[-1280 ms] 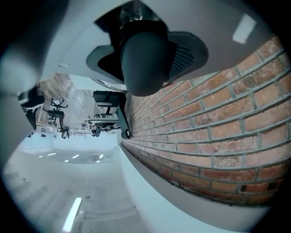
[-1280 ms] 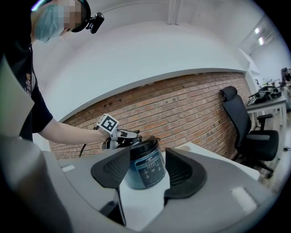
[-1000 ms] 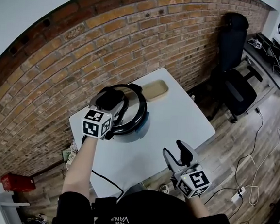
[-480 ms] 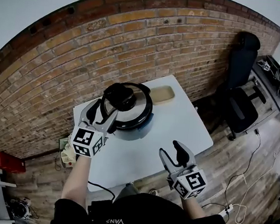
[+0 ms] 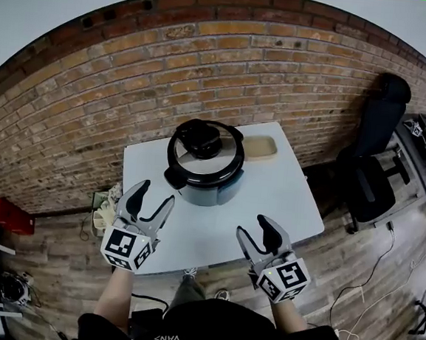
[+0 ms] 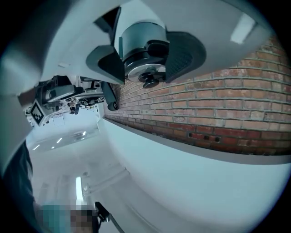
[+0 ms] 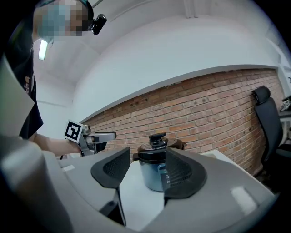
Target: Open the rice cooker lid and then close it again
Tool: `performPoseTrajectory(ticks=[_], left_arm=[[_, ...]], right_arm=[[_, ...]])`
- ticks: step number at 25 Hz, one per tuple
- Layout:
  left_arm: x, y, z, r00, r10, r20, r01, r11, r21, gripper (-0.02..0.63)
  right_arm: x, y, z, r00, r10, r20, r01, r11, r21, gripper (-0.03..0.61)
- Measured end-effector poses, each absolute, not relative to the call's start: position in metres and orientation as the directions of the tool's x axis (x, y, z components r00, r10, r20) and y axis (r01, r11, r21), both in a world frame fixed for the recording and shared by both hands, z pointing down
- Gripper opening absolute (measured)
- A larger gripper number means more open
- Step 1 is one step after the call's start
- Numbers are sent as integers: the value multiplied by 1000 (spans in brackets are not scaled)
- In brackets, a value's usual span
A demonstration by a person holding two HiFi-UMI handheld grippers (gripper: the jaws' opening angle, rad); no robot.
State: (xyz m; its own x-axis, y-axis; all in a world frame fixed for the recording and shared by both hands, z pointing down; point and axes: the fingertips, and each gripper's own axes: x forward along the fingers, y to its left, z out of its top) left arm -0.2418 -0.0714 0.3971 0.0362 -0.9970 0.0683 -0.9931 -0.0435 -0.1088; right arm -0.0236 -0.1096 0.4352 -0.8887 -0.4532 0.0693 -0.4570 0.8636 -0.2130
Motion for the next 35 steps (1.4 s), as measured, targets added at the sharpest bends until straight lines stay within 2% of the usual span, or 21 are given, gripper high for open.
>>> performPoseTrajectory(ticks=[8,12,15,18,21,25,31,35], left_arm=[[-207,-20,429,12,-996,91,-997,-19,-71,277],[-192,-4,440,9,-996,90,-998,-14,-58,240],[-180,7,449,3,-996,93,-998,-9,-65,190],[-170,18,461,-3,-994,110,-999,-2,-50,61],[-161,27,473,1,-991,132,-1000,-3,-15,2],[-154,38,482,-11,-990,143,-1000,10,-8,2],[-147,46,487,-8,-985,173,-1000,8,-1,2],[-143,48,488,-8,-985,174,-1000,8,0,2]], right_arm=[[-21,-81,448,-909,-406,90,-416,887,-200,235],[-20,-70,457,-915,-389,107,-403,893,-202,233],[-21,-62,464,-919,-372,130,-392,899,-194,230],[-22,-53,473,-922,-359,146,-383,902,-198,225],[-22,-46,481,-923,-348,161,-376,905,-197,215],[-21,-37,490,-927,-331,178,-362,912,-193,168],[-16,-34,503,-920,-337,202,-374,908,-190,6],[-11,-34,510,-919,-334,212,-374,906,-195,5]])
